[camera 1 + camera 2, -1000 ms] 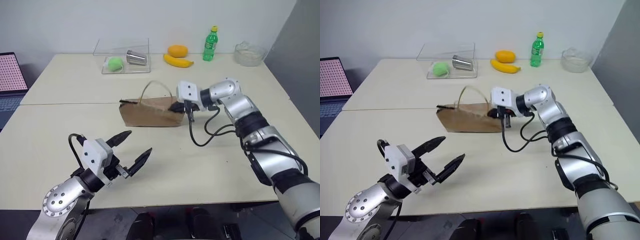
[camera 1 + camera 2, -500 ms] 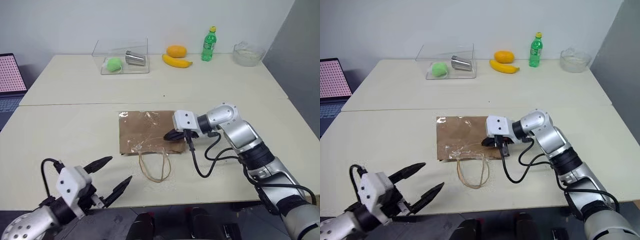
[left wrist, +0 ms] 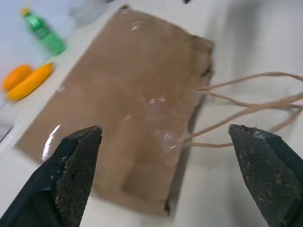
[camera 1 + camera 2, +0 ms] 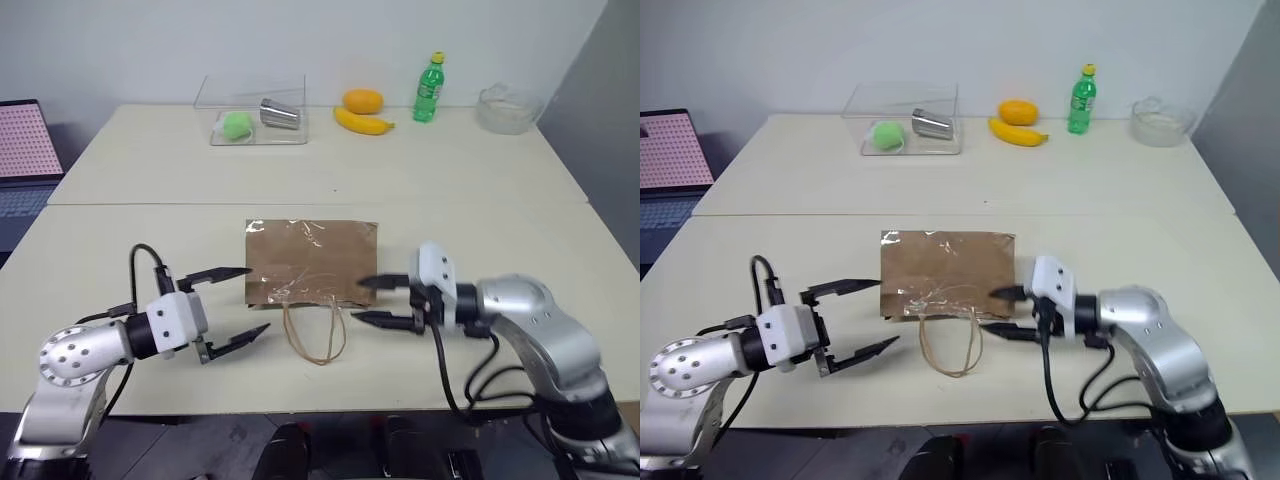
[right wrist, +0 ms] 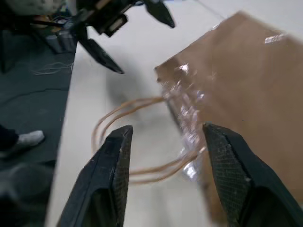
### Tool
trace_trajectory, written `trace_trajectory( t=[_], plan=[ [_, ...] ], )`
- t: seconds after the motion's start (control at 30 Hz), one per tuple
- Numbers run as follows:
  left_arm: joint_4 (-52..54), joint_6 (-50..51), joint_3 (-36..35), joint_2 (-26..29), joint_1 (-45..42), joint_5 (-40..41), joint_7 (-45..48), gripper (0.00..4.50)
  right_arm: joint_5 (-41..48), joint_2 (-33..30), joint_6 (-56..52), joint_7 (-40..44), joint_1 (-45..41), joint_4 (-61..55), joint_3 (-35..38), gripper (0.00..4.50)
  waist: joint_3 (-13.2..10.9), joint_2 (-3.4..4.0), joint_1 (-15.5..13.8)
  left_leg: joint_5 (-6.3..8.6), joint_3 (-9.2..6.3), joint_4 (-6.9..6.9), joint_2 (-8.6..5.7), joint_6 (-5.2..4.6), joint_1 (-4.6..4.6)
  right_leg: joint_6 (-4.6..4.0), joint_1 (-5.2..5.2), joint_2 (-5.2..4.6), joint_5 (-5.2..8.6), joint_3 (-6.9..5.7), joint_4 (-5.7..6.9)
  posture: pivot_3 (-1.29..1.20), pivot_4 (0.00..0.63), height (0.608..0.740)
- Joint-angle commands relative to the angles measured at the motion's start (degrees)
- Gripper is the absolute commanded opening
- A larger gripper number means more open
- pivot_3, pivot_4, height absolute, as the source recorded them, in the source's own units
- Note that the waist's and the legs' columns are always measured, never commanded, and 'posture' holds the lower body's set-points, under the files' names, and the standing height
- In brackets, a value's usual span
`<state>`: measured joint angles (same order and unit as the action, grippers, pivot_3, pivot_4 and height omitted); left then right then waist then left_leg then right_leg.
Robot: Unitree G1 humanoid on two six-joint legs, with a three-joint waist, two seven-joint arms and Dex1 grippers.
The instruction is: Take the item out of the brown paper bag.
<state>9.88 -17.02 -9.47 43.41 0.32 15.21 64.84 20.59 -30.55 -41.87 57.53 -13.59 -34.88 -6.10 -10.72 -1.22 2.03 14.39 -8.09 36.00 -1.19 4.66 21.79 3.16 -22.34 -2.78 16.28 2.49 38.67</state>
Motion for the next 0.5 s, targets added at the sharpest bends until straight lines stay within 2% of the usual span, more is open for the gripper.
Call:
trace_trajectory(
  t=[0.03, 0.27, 0.5],
  plan=[
    [-5.9, -7.1, 2.6, 1.0, -4.1, -1.7, 2.8, 4.5, 2.4, -1.9, -2.2, -3.9, 3.4, -6.2, 2.7, 2.36, 0.0, 0.0, 0.3, 0.0, 0.04, 0.0, 0.01, 0.0, -0.04, 0.01, 0.0, 0.0, 0.0, 0.0, 0.02, 0.0, 0.15, 0.74],
    [-14.8, -15.1, 9.2, -1.0, -10.5, -6.6, 2.6, 4.5, 4.1, -3.7, -3.6, -9.1, 7.6, -10.3, 3.2, 2.36, 0.0, 0.0, 0.3, -0.01, 0.04, 0.06, 0.04, -0.01, -0.09, 0.04, 0.04, 0.06, 0.01, 0.01, 0.09, 0.0, 0.15, 0.74],
    [-17.0, -17.6, 13.9, -4.7, -12.9, -11.4, -2.2, 4.5, 7.0, -5.9, -4.9, -11.8, 8.3, -11.9, 4.7, 2.36, 0.0, -0.01, 0.1, -0.01, -0.1, 0.05, 0.01, -0.01, -0.04, 0.05, 0.04, 0.06, 0.0, -0.03, 0.12, 0.0, 0.15, 0.74]
  ],
)
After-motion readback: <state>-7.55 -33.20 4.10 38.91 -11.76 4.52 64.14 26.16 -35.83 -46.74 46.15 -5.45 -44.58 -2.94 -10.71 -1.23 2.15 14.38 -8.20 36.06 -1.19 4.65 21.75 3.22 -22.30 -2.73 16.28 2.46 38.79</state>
